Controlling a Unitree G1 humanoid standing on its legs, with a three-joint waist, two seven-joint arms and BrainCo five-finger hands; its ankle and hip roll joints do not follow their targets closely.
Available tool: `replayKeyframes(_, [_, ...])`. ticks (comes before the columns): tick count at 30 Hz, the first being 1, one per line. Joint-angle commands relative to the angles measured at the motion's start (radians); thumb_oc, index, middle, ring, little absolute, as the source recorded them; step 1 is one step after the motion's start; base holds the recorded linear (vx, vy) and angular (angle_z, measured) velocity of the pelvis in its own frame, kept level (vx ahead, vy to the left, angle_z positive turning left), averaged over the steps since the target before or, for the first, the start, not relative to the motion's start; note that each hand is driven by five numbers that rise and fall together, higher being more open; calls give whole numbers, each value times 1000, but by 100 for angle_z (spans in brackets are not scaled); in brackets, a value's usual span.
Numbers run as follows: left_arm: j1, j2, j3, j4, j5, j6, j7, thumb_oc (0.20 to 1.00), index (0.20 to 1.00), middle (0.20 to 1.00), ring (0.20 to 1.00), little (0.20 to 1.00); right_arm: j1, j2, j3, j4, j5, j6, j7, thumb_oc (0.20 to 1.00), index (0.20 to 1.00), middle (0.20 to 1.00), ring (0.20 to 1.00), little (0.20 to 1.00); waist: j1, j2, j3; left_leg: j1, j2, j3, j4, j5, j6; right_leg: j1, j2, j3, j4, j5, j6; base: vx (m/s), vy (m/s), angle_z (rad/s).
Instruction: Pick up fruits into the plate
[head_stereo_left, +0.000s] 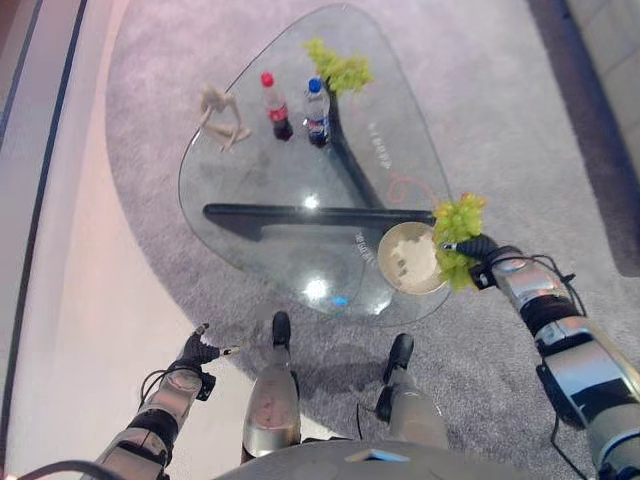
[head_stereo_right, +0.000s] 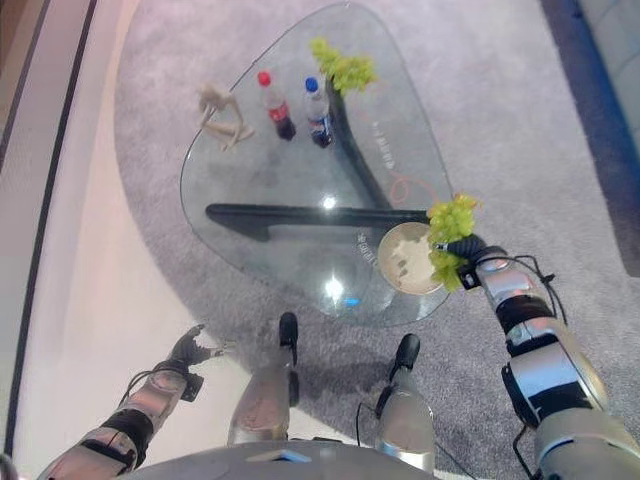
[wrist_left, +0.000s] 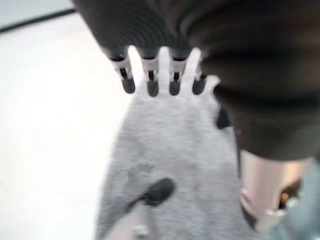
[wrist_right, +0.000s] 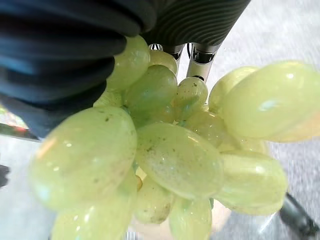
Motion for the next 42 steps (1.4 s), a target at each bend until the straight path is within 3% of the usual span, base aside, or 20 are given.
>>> replayKeyframes(1, [-39, 2, -35, 60, 0, -37, 17, 1000, 1000, 1000, 1000, 1000, -127, -71, 68, 2, -85, -76, -72, 200, 200, 200, 200, 200, 30, -3, 58, -106, -108, -46, 146, -109, 53, -100, 17, 41, 242, -147, -60, -75, 3, 13])
replayKeyframes(5, [-37, 4, -34, 55, 0, -48, 31, 1000, 1000, 1000, 1000, 1000, -169, -84, 113, -26, -189, -114, -124, 200, 200, 200, 200, 200, 46, 14, 97, -147, -128, -59, 166, -106, 58, -150, 20, 26, 293, -162, -66, -61, 1, 12])
replayKeyframes(8, [-45, 11, -33, 50, -3, -42, 44, 1000, 1000, 1000, 1000, 1000, -181, -83, 137, -64, -196, -81, -136, 200, 200, 200, 200, 200, 53, 10, 104, -186, -138, -63, 185, -110, 62, -199, 16, 20, 334, -173, -64, -35, -19, 13])
replayKeyframes(13, [-83, 16, -33, 33, -24, -30, 77, 1000, 1000, 1000, 1000, 1000, -196, -64, 155, -32, -227, -14, -156, 200, 200, 200, 200, 200, 63, 0, 104, -270, -147, -64, 222, -114, 70, -290, 9, 10, 396, -185, -64, -25, -15, 12])
replayKeyframes(19, [-113, 17, -71, -26, -45, -10, 109, 1000, 1000, 1000, 1000, 1000, -225, -73, 123, 149, -174, 140, -210, 200, 200, 200, 200, 200, 77, 32, 104, -393, -164, -62, 290, -120, 86, -420, -29, 7, 479, -186, -59, -1, 4, 11])
replayKeyframes(22, [-106, 15, -82, -41, -49, -1, 113, 1000, 1000, 1000, 1000, 1000, -224, -84, 103, 174, -141, 150, -247, 200, 200, 200, 200, 200, 79, 45, 104, -411, -168, -63, 299, -122, 90, -445, -35, 9, 494, -186, -59, 16, 15, 7])
replayKeyframes(24, [-77, 9, -94, -50, -42, 16, 128, 1000, 1000, 1000, 1000, 1000, -219, -100, 54, 186, -123, 124, -326, 200, 200, 200, 200, 200, 73, 72, 104, -434, -178, -61, 308, -124, 94, -482, -39, 24, 511, -182, -58, 42, 67, 3])
replayKeyframes(32, [-71, -10, -95, -29, -54, 30, 144, 1000, 1000, 1000, 1000, 1000, -177, -117, 71, 178, -245, 72, -293, 200, 200, 200, 200, 200, 44, 88, 104, -477, -184, -40, 327, -125, 94, -543, -37, 52, 521, -178, -60, 12, 57, -6])
replayKeyframes(33, [-76, -14, -100, -30, -58, 26, 149, 1000, 1000, 1000, 1000, 1000, -179, -118, 75, 181, -261, 80, -287, 382, 382, 382, 382, 382, 43, 92, 104, -487, -183, -37, 329, -124, 94, -556, -38, 51, 528, -180, -62, 0, 0, 0])
replayKeyframes(34, [-77, -17, -104, -36, -63, 29, 148, 1000, 1000, 1000, 1000, 1000, -184, -121, 79, 186, -271, 89, -276, 1000, 1000, 1000, 1000, 1000, 43, 98, 104, -495, -183, -34, 333, -124, 95, -567, -41, 51, 535, -180, -61, 0, 0, 0])
replayKeyframes(39, [-84, -19, -127, -62, -57, 53, 141, 1000, 1000, 1000, 1000, 1000, -201, -118, 97, 221, -300, 130, -234, 1000, 1000, 1000, 1000, 1000, 48, 112, 104, -506, -183, -28, 328, -119, 93, -586, -44, 48, 537, -178, -64, -11, -12, -3])
replayKeyframes(42, [-82, -16, -126, -53, -49, 58, 122, 1000, 1000, 1000, 1000, 1000, -195, -112, 110, 231, -299, 105, -289, 1000, 1000, 1000, 1000, 1000, 47, 110, 104, -484, -178, -28, 316, -117, 90, -569, -41, 46, 532, -176, -63, 0, 0, 0])
